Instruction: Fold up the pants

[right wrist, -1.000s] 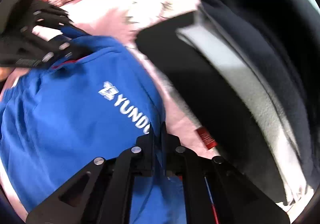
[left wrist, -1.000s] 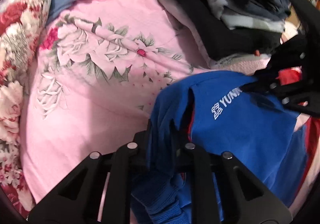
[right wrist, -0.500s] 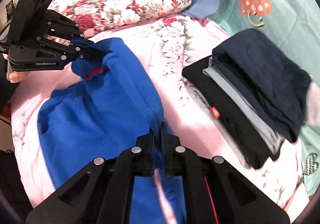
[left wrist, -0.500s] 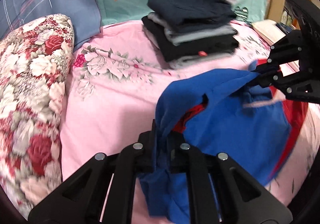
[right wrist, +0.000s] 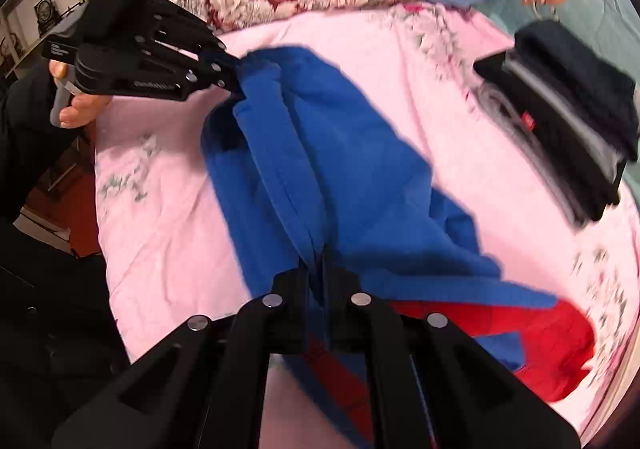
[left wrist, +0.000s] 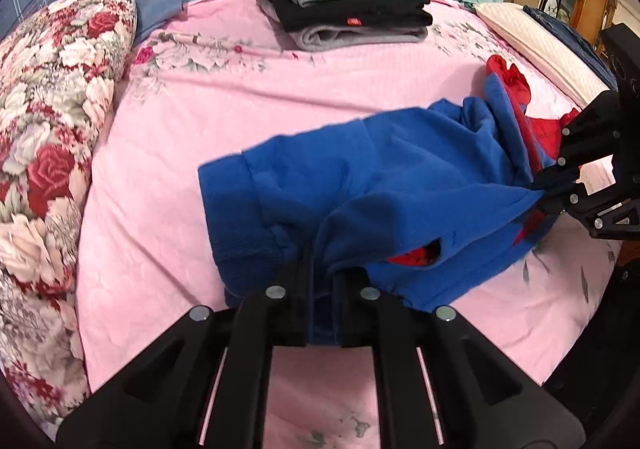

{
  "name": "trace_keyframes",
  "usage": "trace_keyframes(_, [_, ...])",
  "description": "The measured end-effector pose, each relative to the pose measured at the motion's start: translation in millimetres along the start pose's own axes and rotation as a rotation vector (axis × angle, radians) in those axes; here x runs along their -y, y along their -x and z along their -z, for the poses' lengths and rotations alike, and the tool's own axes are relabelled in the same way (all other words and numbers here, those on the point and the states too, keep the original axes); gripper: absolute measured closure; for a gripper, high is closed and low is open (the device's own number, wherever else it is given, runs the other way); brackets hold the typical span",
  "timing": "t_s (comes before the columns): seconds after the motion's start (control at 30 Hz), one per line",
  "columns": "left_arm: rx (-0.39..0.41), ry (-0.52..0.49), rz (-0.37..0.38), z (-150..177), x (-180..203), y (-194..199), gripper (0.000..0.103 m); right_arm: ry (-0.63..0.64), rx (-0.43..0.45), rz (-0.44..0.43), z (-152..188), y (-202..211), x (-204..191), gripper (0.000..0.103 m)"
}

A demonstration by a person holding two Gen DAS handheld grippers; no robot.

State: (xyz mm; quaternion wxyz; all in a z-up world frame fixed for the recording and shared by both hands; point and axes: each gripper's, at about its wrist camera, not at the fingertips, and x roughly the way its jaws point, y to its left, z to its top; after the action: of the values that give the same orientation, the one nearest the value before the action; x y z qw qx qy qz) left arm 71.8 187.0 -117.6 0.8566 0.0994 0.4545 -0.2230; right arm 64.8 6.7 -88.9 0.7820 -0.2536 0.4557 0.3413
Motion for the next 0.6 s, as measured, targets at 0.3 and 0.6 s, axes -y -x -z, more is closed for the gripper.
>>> trace_keyframes(0.3, [-0.043, 0.029, 0.051, 16, 4, 1, 0.068, -0.077, -0.033, -0.035, 11, -24, -7, 0.096])
trace_keyframes(0.6, [0.151, 0.118, 0.089, 20, 11, 72, 0.010, -0.208, 0.007, -0.255, 0, 21, 5, 0.065])
